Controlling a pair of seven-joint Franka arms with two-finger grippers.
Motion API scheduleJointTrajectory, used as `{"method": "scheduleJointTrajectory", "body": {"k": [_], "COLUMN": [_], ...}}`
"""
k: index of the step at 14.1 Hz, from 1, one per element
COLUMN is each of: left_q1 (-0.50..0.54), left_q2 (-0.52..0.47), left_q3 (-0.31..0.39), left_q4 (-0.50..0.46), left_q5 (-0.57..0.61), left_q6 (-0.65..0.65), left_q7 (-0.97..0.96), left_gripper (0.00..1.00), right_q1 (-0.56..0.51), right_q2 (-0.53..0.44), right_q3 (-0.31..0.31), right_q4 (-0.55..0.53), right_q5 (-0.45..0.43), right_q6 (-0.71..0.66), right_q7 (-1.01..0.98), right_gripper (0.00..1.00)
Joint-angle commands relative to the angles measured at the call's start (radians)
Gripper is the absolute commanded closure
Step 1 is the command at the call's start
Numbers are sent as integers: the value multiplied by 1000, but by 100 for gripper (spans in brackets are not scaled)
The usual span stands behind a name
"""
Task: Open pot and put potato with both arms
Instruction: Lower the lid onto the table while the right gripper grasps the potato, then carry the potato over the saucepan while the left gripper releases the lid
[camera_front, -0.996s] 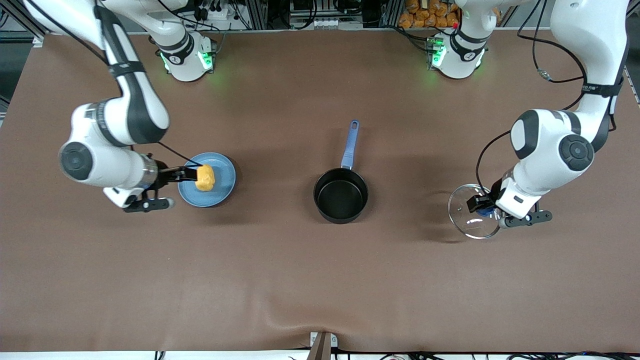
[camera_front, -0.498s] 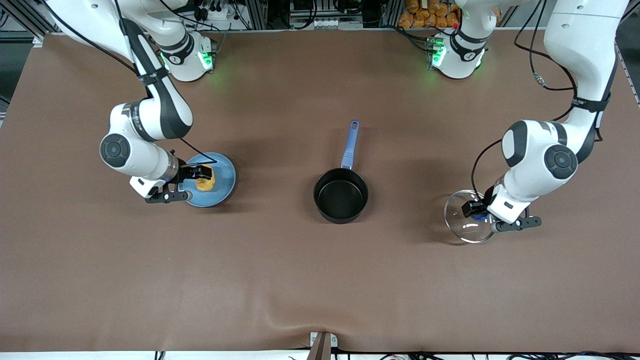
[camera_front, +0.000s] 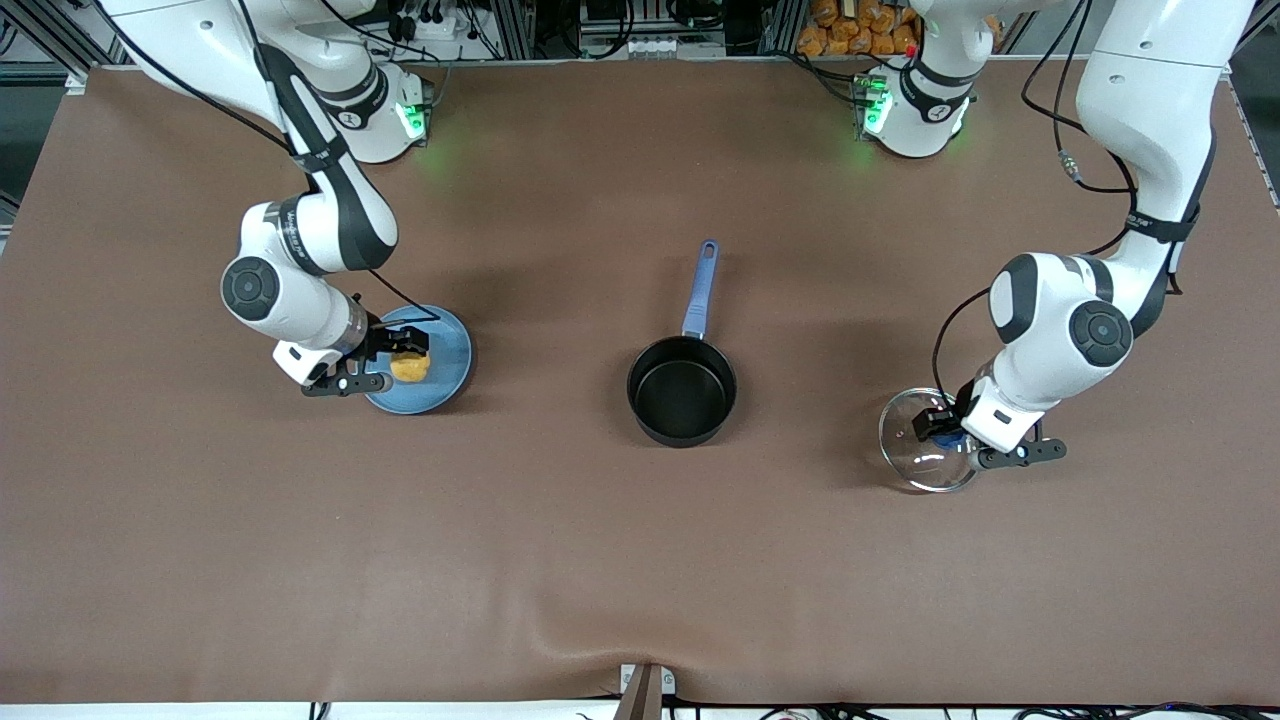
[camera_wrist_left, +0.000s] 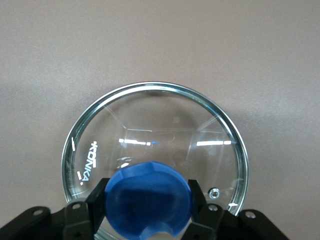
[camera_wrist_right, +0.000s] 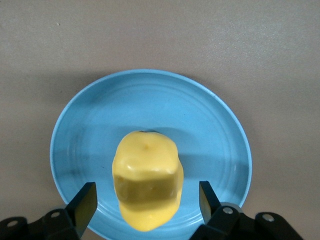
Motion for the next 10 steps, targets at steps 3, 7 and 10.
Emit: {"method": "scheduleJointTrajectory", "body": {"k": [3, 7, 10], "left_q1": [-14, -14, -14], "left_q2": [22, 25, 24], "left_q3": [5, 5, 5], "left_q4": [0, 0, 3], "left_q5": [21, 21, 21], "left_q6": [54, 58, 58], "left_q7": [-8, -8, -8], "left_gripper": [49, 30, 3], "right_q1": [22, 30, 30], "right_q2": [12, 18, 13], "right_q3": [-5, -5, -4], "right_q4": [-59, -59, -10], "right_q5": [-7, -9, -6], "right_q6": [99, 103, 63], "right_q7": [19, 23, 36], "right_gripper": [15, 89, 100]}}
